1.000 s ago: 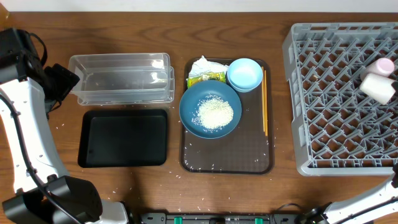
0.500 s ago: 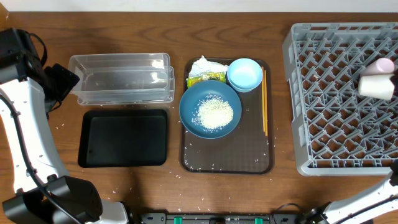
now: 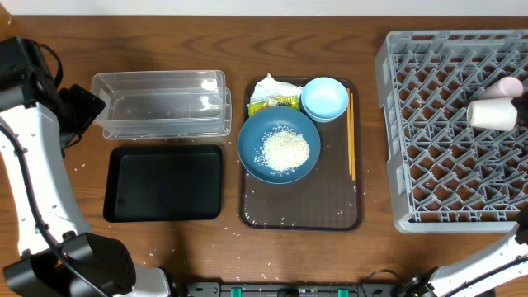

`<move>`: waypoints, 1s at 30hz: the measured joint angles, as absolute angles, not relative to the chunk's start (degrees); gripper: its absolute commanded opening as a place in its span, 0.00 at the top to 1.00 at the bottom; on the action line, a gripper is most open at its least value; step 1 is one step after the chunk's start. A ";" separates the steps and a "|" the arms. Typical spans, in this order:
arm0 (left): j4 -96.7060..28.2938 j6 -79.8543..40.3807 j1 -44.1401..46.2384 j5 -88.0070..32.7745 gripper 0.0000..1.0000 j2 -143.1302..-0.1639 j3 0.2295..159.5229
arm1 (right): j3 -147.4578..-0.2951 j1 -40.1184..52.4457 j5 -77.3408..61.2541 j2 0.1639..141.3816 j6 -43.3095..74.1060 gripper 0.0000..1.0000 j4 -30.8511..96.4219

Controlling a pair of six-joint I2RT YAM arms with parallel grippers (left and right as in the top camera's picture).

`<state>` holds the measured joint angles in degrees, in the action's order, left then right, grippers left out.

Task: Sort waste into correct bins and load items into the dishwasher rack
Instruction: 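Release the white cup in the rack and raise the right gripper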

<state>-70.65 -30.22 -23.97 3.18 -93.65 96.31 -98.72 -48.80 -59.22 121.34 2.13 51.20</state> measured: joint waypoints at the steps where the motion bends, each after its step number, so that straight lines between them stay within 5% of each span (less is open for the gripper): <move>1: -70.65 -30.22 -23.97 3.16 0.02 -93.62 96.31 | -98.85 -48.80 -58.83 121.32 2.39 0.99 51.42; 26: -70.65 -30.22 -23.97 3.18 0.02 -93.62 96.31 | -97.73 -54.92 -39.09 122.69 6.66 0.91 55.22; 30: -70.65 -30.22 -23.97 3.16 0.02 -93.65 96.31 | -97.65 -55.33 -37.21 120.18 8.93 0.84 56.07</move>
<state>-70.65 -30.22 -23.97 3.16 -93.65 96.31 -97.65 -55.33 -37.21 120.18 8.93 56.07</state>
